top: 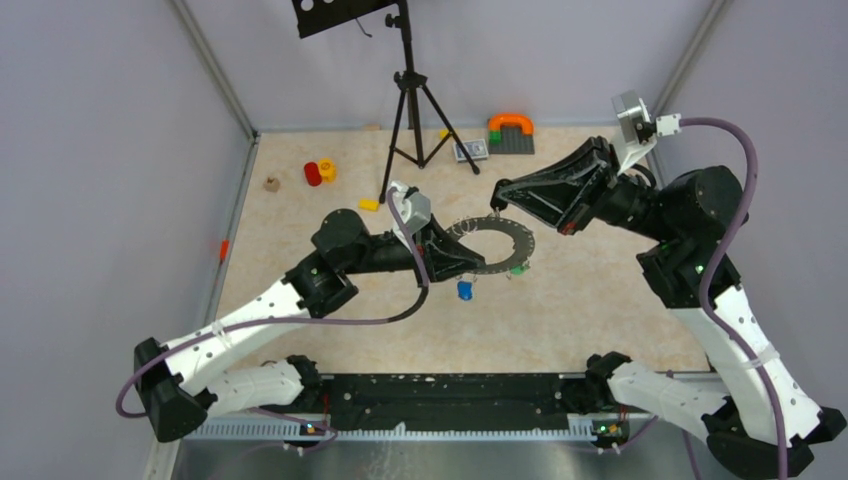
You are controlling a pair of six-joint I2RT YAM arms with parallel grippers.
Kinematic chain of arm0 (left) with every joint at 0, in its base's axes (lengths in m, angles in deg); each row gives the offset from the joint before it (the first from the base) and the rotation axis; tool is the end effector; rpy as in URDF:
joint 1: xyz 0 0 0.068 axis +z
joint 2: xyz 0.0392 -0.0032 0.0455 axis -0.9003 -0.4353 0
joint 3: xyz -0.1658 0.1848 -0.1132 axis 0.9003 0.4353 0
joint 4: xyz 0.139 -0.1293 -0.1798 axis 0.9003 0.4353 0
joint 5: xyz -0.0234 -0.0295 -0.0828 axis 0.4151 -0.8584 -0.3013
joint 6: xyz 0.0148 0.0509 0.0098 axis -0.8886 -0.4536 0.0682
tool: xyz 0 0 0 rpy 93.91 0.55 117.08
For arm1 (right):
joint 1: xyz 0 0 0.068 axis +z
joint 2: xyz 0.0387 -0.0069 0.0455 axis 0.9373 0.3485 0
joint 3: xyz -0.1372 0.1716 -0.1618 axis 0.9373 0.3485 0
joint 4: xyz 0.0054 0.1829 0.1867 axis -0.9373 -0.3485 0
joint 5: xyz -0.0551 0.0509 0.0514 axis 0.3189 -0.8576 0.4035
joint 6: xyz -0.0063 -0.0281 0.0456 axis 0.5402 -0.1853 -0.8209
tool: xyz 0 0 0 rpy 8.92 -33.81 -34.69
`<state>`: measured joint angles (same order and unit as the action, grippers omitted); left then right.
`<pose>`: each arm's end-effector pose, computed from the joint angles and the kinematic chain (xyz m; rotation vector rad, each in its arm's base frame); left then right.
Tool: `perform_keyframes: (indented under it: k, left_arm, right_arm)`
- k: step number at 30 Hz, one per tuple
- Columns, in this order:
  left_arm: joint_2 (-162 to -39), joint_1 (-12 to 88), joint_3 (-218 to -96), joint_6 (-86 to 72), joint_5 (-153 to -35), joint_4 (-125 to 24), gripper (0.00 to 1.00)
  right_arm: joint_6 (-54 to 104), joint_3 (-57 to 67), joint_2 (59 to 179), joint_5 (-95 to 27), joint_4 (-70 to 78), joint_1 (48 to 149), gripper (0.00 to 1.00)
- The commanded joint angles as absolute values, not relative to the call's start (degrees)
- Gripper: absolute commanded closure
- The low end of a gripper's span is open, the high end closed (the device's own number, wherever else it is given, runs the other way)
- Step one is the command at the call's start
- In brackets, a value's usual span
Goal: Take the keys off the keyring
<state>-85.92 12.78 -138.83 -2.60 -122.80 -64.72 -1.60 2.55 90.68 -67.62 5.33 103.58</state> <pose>0.1337 -0.2017 0.3941 1.0144 1.2237 -1.3833 0.1089 0.1018 0.5268 -0.7115 1.1705 1.4102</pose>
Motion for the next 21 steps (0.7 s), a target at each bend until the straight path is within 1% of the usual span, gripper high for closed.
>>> perform_keyframes:
  k: [1, 4, 7, 11, 13, 19, 21]
  left_arm:
    - [-85.4, 12.7, -141.3, -2.6, -125.4, -63.4, 0.96]
    - [-85.6, 12.7, -143.0, -2.5, -126.2, -61.4, 1.0]
    - [-85.1, 12.7, -144.0, -1.5, -125.9, -61.0, 1.0]
    - [-83.8, 12.7, -145.3, 1.0, -126.3, -61.1, 1.0]
    - [-82.6, 12.7, -145.2, 2.9, -125.0, -61.8, 1.0]
    - [-78.3, 12.7, -143.7, 7.5, -118.2, -63.5, 1.0]
    - [-76.8, 12.7, -143.3, 8.8, -115.2, -63.9, 1.0]
  right_arm:
    - [-0.2, -0.4, 89.6, -66.0, 6.7, 104.0, 1.0]
    - [1.1, -0.1, 89.4, -65.4, 5.6, 104.0, 1.0]
    - [4.6, 0.2, 88.8, -63.8, 2.0, 104.0, 1.0]
    - [10.2, 0.5, 87.4, -59.0, -3.9, 104.0, 0.85]
    - [11.7, 0.7, 86.9, -56.5, -6.3, 104.0, 0.78]
    - [13.8, 2.3, 83.1, -51.5, -9.5, 104.0, 0.52]
    - [14.4, 3.0, 81.4, -49.2, -9.9, 104.0, 0.48]
